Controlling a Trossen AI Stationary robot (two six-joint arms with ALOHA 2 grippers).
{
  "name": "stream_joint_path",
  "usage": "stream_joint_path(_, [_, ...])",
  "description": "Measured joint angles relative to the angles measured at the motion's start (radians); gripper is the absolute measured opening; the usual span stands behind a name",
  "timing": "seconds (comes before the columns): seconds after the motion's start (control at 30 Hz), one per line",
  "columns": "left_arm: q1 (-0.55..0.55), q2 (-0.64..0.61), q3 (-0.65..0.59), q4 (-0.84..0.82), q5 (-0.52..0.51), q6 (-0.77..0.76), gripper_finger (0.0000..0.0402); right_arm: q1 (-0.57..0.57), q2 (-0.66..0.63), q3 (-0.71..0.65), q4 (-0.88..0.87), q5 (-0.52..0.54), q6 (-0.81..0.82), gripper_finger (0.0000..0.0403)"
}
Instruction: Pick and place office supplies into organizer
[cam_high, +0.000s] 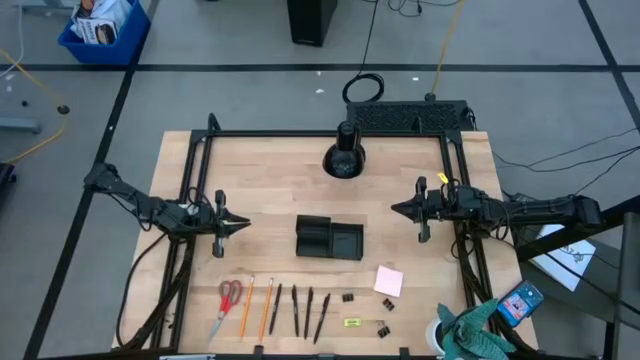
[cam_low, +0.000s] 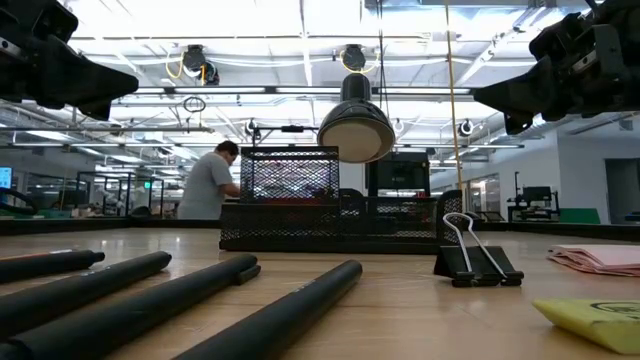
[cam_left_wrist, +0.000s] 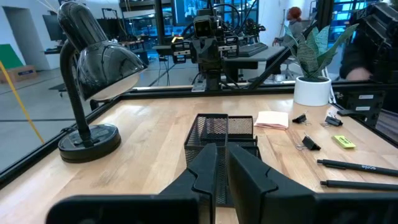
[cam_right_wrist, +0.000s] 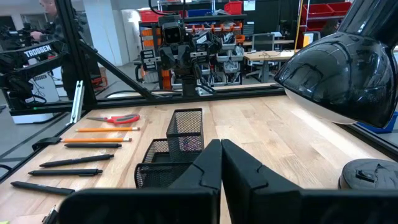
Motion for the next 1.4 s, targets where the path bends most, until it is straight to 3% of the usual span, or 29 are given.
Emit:
stream_joint_path(1.3, [0.0, 0.0, 0.0, 0.0, 0.0, 0.0, 0.0042, 0.0, 0.0, 0.0, 0.0, 0.0, 0.0, 0.0])
stream_joint_path(1.4, [0.002, 0.0, 0.0, 0.005, -0.045, 0.053, 0.0042, 0.0, 0.0, 0.0, 0.0, 0.0, 0.0, 0.0])
